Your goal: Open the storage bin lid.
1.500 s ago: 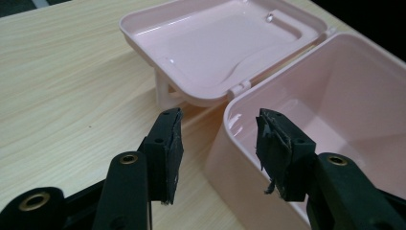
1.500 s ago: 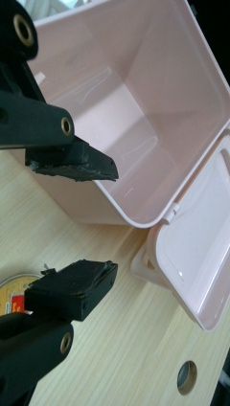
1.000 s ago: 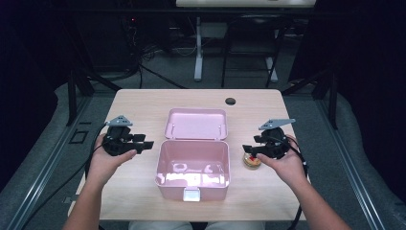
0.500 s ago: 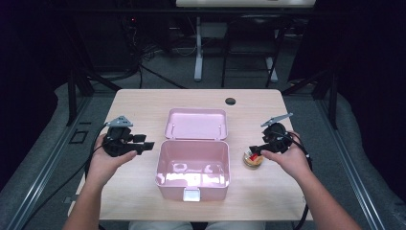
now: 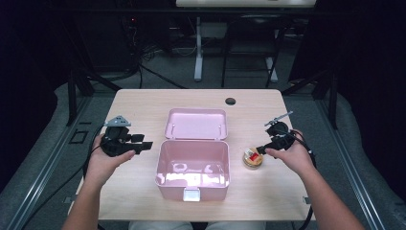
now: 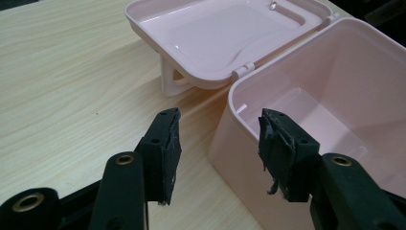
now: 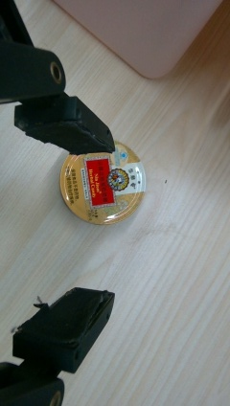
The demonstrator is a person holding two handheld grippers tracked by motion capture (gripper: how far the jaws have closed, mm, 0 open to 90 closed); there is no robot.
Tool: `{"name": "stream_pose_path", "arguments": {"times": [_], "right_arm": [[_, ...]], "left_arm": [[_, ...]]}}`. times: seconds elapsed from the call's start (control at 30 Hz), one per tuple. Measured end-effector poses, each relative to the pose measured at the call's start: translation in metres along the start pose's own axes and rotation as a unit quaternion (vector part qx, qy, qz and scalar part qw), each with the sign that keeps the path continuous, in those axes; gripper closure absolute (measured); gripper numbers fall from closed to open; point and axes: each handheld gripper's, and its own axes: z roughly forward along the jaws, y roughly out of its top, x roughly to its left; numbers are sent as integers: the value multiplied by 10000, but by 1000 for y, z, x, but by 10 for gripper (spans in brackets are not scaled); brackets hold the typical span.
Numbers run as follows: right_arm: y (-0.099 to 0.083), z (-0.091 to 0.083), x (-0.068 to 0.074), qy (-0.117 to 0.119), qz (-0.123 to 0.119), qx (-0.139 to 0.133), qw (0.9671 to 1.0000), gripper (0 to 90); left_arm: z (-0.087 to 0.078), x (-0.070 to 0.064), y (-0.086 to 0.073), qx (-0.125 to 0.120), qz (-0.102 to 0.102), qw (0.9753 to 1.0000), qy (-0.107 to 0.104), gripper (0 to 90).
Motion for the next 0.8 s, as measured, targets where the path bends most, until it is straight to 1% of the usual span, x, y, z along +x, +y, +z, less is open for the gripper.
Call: {"name": "stream_pose_path", "arguments": {"times": [0.1,0.13,0.17,0.27,0.33,0.37,0.4,0.5,0.53,0.57,0.67,0.7,0.73,0.8], "right_arm": [[2,2,0,-34,-13,111,9999,230],[3,3,1,-64,-52,160,9998,226],[4,4,2,-45,-40,203,9998,216],[6,10,4,-10,-114,466,9989,177],[7,15,6,-53,-205,621,9978,159],[7,17,7,-79,-211,682,9974,158],[8,19,8,-47,-180,679,9975,158],[9,24,10,-39,-264,845,9961,158],[9,24,11,-14,-234,872,9959,154],[10,26,12,-18,-262,905,9956,152],[11,30,14,23,-283,961,9950,149],[11,30,15,31,-236,1014,9946,148],[11,32,15,35,-281,1012,9945,147],[12,33,16,22,-291,1037,9942,146]], "left_arm": [[-1,0,0,-25,-4,10000,20,492],[-1,0,0,-10,0,10000,10,492],[-1,0,0,-3,4,10000,16,492],[0,0,-1,-12,-1,10000,39,492],[0,0,-1,9,6,10000,51,492],[0,0,-1,9,11,10000,50,492],[0,0,-1,6,11,10000,51,492],[0,1,-1,-1,-8,10000,57,492],[-1,1,-1,13,-11,10000,39,492],[-1,1,-1,10,-6,10000,35,492],[-1,2,-2,-33,-12,10000,52,492],[-2,2,-1,-24,-7,10000,62,492],[-2,1,-1,-37,-22,10000,55,493],[-2,2,-1,-31,-9,10000,60,493]]}}
